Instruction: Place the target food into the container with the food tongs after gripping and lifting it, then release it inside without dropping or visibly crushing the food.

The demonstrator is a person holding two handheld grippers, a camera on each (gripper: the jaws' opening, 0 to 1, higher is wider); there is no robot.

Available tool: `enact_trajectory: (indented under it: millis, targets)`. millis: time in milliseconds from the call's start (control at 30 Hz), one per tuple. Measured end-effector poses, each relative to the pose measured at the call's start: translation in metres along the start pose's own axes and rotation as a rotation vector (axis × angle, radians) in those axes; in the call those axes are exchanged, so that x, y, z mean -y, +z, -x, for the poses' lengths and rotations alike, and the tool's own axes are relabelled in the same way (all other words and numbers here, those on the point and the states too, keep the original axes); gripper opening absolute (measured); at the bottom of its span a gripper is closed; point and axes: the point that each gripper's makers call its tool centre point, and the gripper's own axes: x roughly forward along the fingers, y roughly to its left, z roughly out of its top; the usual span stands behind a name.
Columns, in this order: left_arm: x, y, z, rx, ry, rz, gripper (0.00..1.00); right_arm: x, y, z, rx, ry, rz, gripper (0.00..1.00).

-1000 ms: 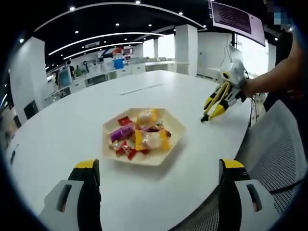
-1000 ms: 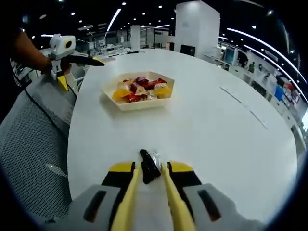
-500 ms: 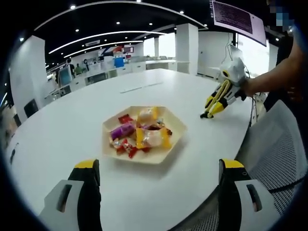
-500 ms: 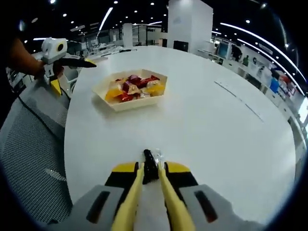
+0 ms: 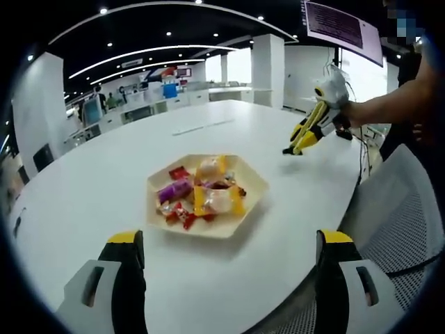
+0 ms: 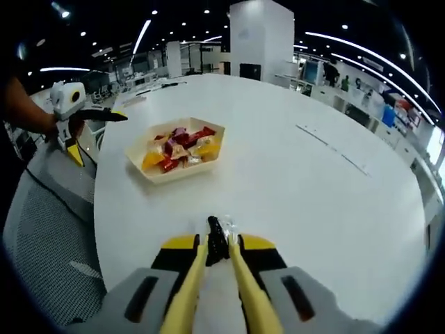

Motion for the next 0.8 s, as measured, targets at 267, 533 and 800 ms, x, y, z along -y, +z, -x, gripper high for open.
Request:
enact_trajectory:
  millis: [267, 533, 800]
  targets:
    - [0.001, 0.010, 0.001, 0.062, -0.018, 0.017, 1.00, 0.013, 0.014, 0.006, 0.002, -0.011, -0.004, 0.21]
    - [0.001, 0.011, 0.002, 0.060, -0.012, 0.015, 1.00, 0.016, 0.025, 0.007, 0.002, -0.015, 0.007, 0.21]
    - [0.003, 0.006, 0.000, 0.033, -0.016, -0.013, 1.00, 0.011, 0.045, 0.002, 0.015, -0.007, 0.021, 0.21]
